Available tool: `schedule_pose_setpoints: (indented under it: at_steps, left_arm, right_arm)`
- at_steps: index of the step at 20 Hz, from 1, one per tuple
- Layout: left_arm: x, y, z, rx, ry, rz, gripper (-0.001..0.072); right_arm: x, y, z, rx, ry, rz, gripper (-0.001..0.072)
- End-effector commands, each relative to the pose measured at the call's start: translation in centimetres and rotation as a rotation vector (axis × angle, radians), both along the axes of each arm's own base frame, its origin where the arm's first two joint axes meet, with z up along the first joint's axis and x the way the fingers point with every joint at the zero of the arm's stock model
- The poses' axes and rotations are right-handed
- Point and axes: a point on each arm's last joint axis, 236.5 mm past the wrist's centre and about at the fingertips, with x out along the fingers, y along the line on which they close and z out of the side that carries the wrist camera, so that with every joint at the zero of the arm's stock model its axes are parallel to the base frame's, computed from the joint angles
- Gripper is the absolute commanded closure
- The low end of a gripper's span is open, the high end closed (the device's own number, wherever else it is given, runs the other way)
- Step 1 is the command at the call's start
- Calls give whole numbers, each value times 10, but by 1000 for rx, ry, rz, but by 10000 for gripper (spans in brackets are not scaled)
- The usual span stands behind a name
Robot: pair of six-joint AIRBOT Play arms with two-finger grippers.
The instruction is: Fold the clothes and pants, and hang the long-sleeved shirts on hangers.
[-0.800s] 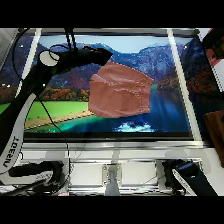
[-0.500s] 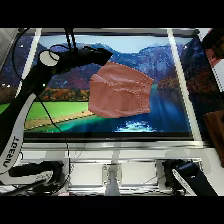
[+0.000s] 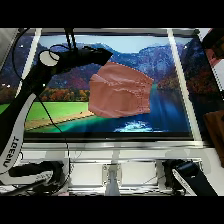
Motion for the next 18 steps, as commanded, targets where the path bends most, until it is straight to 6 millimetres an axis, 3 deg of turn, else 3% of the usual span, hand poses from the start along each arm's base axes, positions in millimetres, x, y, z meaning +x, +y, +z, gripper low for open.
schedule_pose_setpoints:
  at_steps: [1, 4, 5, 6, 7, 9, 11, 14, 16, 18]
  left_arm:
    - [-14, -12, 6, -120, 123, -30, 31]
    - [-31, -10, -3, -102, 196, -99, 35]
    - [-45, -5, -20, -21, 226, -155, 203]
    - [-62, 6, -38, 78, 263, -218, 630]
    - [-79, 19, -52, 171, 290, -277, 697]
    - [-102, 50, -60, 302, 332, -302, 700]
    - [-102, 91, -49, 452, 293, -170, 701]
    - [-109, 162, -3, 639, 172, 89, 699]
    - [-122, 189, 30, 630, 127, 218, 697]
    - [-132, 203, 51, 601, 94, 281, 697]
  right_arm:
    - [8, 3, 15, 11, -73, 8, 691]
    - [13, 4, 21, 12, -103, 9, 691]
    - [14, 4, 14, 7, -72, 7, 691]
    - [13, 3, 0, -4, -18, 3, 691]
    - [12, 2, -15, -18, 43, -2, 691]
    - [11, 1, -50, -69, 154, 6, 691]
    - [14, 2, -84, -114, 235, 23, 692]
    - [37, 8, -136, -142, 271, 37, 693]
    - [61, 9, -164, -111, 268, 1, 694]
    - [75, -1, -198, -96, 353, -61, 695]
